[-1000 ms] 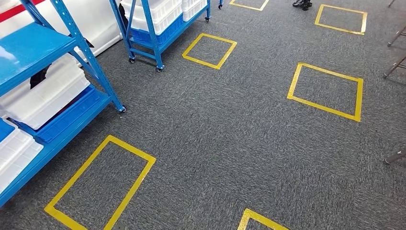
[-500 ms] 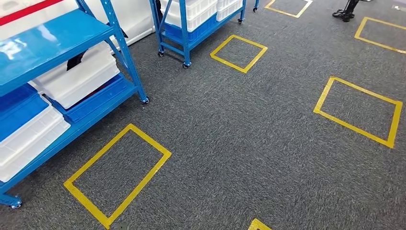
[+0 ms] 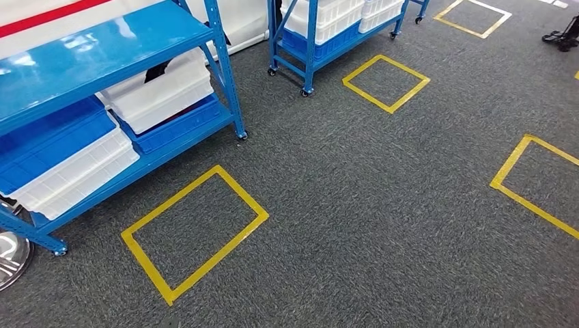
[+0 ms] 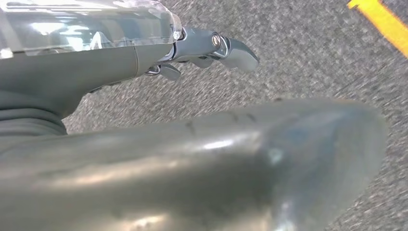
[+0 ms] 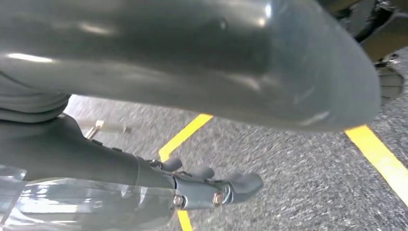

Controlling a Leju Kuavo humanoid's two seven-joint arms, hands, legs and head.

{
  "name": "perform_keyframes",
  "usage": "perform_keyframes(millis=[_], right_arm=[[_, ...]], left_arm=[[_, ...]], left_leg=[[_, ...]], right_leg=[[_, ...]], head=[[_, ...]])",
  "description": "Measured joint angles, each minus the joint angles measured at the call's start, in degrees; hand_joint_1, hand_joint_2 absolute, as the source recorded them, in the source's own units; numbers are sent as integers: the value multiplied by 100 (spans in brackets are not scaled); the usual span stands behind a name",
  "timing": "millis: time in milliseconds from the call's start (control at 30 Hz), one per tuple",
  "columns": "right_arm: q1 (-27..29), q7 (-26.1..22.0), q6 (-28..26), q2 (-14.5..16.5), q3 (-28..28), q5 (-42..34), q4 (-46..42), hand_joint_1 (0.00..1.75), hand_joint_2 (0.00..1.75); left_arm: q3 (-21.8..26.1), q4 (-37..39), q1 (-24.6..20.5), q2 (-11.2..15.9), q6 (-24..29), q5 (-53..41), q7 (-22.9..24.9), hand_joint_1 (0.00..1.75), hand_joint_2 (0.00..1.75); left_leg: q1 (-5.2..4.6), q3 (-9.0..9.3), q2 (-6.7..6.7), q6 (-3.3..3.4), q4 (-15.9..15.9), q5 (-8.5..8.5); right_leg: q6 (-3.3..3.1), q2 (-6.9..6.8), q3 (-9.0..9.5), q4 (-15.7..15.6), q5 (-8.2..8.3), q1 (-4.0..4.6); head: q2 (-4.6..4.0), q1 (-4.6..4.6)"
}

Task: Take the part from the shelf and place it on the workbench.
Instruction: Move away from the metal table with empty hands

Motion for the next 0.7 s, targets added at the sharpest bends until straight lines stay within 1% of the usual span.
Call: perform_keyframes(millis=[33, 67, 100, 133, 167, 200, 233, 267, 300, 333, 367, 400, 433, 467, 500, 533, 567, 600, 633, 667, 700], right_arm=[[-11, 2, 0, 4, -4, -3, 0, 0, 0], [-13, 4, -1, 8, -9, -6, 0, 0, 0], [-7, 2, -3, 11, -14, -11, 0, 0, 0], [7, -1, -7, 14, -19, -17, 0, 0, 0], [22, -5, -13, 13, -22, -20, 0, 0, 0], [31, -12, -19, 11, -25, -23, 0, 0, 0], [35, -18, -24, 10, -25, -23, 0, 0, 0], [34, -24, -26, 9, -26, -23, 0, 0, 0], [29, -29, -26, 9, -26, -22, 0, 0, 0], [25, -34, -24, 12, -27, -21, 0, 0, 0], [23, -37, -22, 14, -27, -19, 0, 0, 0], [22, -38, -20, 16, -27, -18, 0, 0, 0], [22, -39, -20, 17, -28, -18, 0, 0, 0], [14, -39, -20, 17, -28, -18, -1, 0, 0], [-6, -39, -20, 17, -29, -19, -1, 0, 0], [-28, -39, -19, 16, -29, -19, -4, 0, 0], [-45, -39, -19, 16, -29, -19, -8, 0, 0], [-48, -40, -17, 15, -30, -20, -10, 0, 0], [-41, -40, -15, 15, -31, -21, -13, 0, 0], [-29, -41, -13, 15, -31, -23, -13, 0, 0], [-20, -41, -11, 15, -32, -25, -13, 0, 0]], left_arm=[[-1, 0, 8, 3, -2, -2, 1, 0, 0], [-3, 0, 14, 6, -4, -4, 2, 0, 0], [-5, 0, 11, 10, -12, -8, 4, 0, 0], [-8, 0, 4, 13, -23, -12, 5, 0, 0], [-13, 0, -5, 14, -36, -16, 6, 0, 0], [-22, 0, -10, 15, -50, -20, 4, 0, 0], [-34, 0, -7, 16, -59, -21, 2, 0, 0], [-47, 0, 1, 17, -64, -22, -1, 0, 0], [-61, 0, 10, 20, -67, -22, -4, 0, 0], [-73, 0, 15, 23, -67, -22, -7, 0, 0], [-83, 0, 13, 26, -67, -22, -10, 0, 0], [-91, 0, 6, 27, -67, -22, -14, 0, 0], [-98, 0, -3, 28, -67, -23, -18, 0, 0], [-103, 0, -6, 28, -67, -26, -21, 0, 0], [-107, 0, -2, 28, -67, -37, -23, 0, 0], [-109, 0, 8, 28, -67, -51, -26, 0, 0], [-109, 0, 16, 29, -67, -66, -30, 0, 0], [-110, 0, 16, 32, -67, -79, -34, 0, 0], [-110, 0, 9, 35, -67, -85, -38, 0, 0], [-111, 0, -1, 39, -67, -86, -40, 0, 0], [-113, 0, -8, 42, -68, -86, -41, 0, 0]], left_leg=[[3, -8, -5, -28, 6, -6], [-7, -39, 91, -54, 67, -49], [-19, -123, 249, -74, 238, -153], [-19, -264, 444, -88, 536, -314], [-17, -460, 598, -104, 923, -500], [-1, -664, 663, -121, 1316, -651], [13, -809, 690, -136, 1588, -719], [24, -850, 706, -147, 1652, -673], [32, -764, 733, -153, 1468, -514], [35, -582, 788, -150, 1103, -299], [24, -365, 904, -140, 683, -121], [4, -186, 999, -110, 336, 2], [-12, -84, 1067, -75, 133, 48], [-33, -48, 1089, -38, 52, 36], [-45, -53, 1035, 6, 39, 32], [-35, -47, 983, 43, 24, 36], [-29, -34, 929, 79, 3, 43], [-18, -20, 878, 116, -19, 52], [-6, -6, 825, 142, -36, 60], [-11, -4, 768, 160, -38, 57], [-18, -2, 703, 174, -36, 52]], right_leg=[[-32, -76, 22, -31, 7, -7], [-73, -157, 51, -66, 12, -16], [-111, -248, 78, -101, 17, -26], [-143, -342, 100, -123, 14, -21], [-166, -432, 112, -131, 3, -10], [-175, -524, 118, -131, -9, 1], [-178, -607, 127, -130, -22, 8], [-173, -682, 140, -130, -38, 11], [-161, -752, 164, -130, -57, 11], [-145, -817, 197, -129, -81, 11], [-120, -879, 234, -129, -109, 16], [-88, -936, 265, -123, -140, 29], [-56, -986, 288, -119, -166, 44], [-24, -1034, 305, -119, -185, 59], [7, -1081, 322, -120, -197, 64], [40, -1088, 338, -121, -216, 54], [71, -1007, 335, -76, -263, 40], [97, -872, 276, 69, -367, 25], [115, -710, 154, 328, -520, 12], [119, -572, -41, 706, -705, 11], [118, -510, -275, 1129, -867, 11]], head=[[0, 0], [-1, -1], [-1, -1], [-2, -2], [-2, -3], [-2, -2], [-2, -3], [-2, -3], [-1, -3], [-1, -3], [-1, -2], [-1, -2], [-1, -1], [-1, -1], [-1, -1], [-1, -1], [0, -1], [-1, -1], [-1, 1], [-1, 1], [-1, 1]])
